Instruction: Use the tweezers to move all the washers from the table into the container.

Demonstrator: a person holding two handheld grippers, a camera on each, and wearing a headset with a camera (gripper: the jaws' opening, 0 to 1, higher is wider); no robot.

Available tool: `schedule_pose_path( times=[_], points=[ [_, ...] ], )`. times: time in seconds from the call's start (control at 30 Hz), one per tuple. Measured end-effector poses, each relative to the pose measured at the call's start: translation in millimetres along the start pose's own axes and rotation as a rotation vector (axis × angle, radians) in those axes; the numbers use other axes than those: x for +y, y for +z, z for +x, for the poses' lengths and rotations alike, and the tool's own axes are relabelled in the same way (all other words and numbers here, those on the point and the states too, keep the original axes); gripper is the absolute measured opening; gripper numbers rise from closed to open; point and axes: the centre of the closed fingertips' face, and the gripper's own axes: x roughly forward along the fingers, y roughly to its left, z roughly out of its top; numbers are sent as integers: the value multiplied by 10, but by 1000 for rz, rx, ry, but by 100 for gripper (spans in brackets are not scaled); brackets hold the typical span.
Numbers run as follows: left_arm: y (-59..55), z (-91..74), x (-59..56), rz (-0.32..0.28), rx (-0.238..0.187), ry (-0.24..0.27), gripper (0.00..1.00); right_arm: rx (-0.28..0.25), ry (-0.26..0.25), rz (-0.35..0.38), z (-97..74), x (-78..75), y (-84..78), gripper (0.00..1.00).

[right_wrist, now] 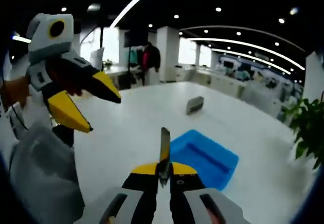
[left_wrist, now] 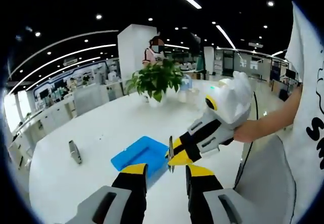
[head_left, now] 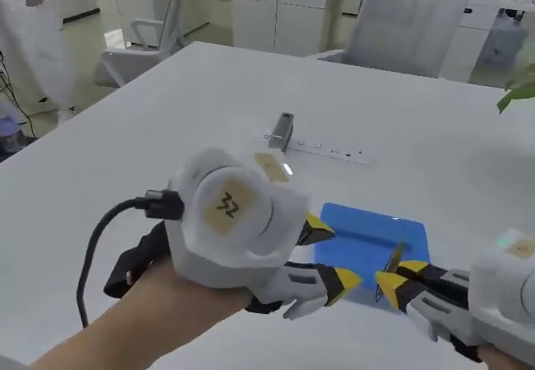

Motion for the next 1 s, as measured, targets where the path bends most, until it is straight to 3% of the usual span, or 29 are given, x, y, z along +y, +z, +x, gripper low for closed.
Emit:
schedule_pose_path(
  times=[0.03,0.07,0.1,0.27,0.43,0.8,0.9,1.0],
  points=[
    [3,12,-7,1,-1,-5,24,11,-3,-22,-3,17,-20,4],
    [0,64,-63,1,1,-37,22,42,1,-94,-9,101,-85,4],
    [-23,88,-112,-2,12,-66,18,53,11,-110,-9,146,-114,4],
    [-157,209,-289,20,43,-135,10,66,41,-80,-17,290,-210,4],
    [-277,280,-392,31,81,-184,6,90,39,-148,-32,334,-290,4],
    [-476,407,-455,65,135,-240,0,140,62,-255,-3,380,-457,4],
    [-539,436,-426,113,139,-235,0,161,49,-277,20,344,-515,4],
    [-664,479,-397,140,179,-267,0,184,34,-273,44,301,-603,5]
  ],
)
